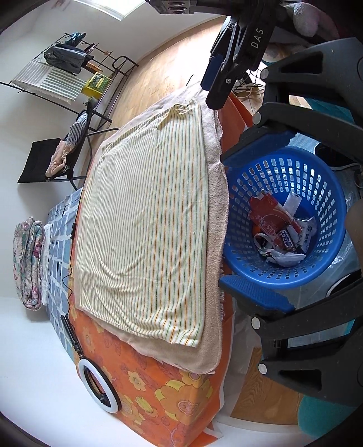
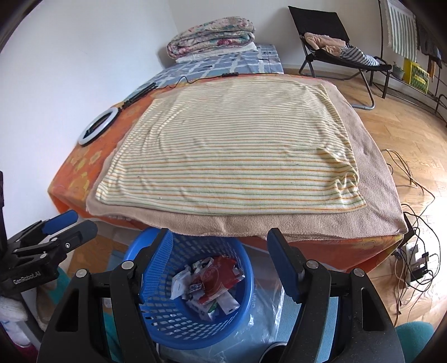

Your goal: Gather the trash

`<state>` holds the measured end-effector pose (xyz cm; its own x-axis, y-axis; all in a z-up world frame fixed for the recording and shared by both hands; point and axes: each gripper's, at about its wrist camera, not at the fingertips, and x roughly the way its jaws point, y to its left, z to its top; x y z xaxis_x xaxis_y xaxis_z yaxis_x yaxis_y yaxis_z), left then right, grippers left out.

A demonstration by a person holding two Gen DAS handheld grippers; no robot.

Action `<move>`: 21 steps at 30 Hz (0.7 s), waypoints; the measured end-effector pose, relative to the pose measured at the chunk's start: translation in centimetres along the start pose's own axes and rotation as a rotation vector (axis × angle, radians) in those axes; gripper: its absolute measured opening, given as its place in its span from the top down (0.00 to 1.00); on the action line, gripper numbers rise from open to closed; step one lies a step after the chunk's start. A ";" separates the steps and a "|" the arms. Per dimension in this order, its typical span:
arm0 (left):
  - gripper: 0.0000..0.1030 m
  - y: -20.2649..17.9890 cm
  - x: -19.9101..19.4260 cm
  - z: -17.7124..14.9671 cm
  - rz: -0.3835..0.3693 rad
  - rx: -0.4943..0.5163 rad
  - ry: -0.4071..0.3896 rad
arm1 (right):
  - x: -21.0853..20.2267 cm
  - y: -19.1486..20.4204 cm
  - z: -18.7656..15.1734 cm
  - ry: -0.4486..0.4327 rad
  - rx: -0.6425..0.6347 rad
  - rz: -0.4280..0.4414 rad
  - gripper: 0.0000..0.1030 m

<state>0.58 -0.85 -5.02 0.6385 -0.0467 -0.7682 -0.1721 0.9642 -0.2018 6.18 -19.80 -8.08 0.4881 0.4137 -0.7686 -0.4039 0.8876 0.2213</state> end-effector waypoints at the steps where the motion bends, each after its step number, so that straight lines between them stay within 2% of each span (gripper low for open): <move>1: 0.18 -0.1 -0.3 0.1 -0.004 -0.004 -0.003 | -0.3 0.0 0.1 -0.011 0.004 0.007 0.32; 9: 0.16 -1.1 -2.1 0.7 -0.011 -0.001 -0.035 | -2.1 0.3 0.7 -0.044 0.013 0.059 0.32; 16: 0.15 -1.4 -2.8 1.2 -0.011 -0.006 -0.045 | -3.1 0.4 1.2 -0.071 -0.003 0.063 0.32; 21: 0.06 -1.6 -3.5 1.4 -0.002 0.001 -0.071 | -3.3 0.5 1.3 -0.076 -0.004 0.070 0.32</move>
<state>-0.33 -1.90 -1.17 0.6902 -0.0298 -0.7230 -0.1701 0.9644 -0.2022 5.41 -20.49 -4.66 0.5155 0.4888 -0.7038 -0.4419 0.8553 0.2704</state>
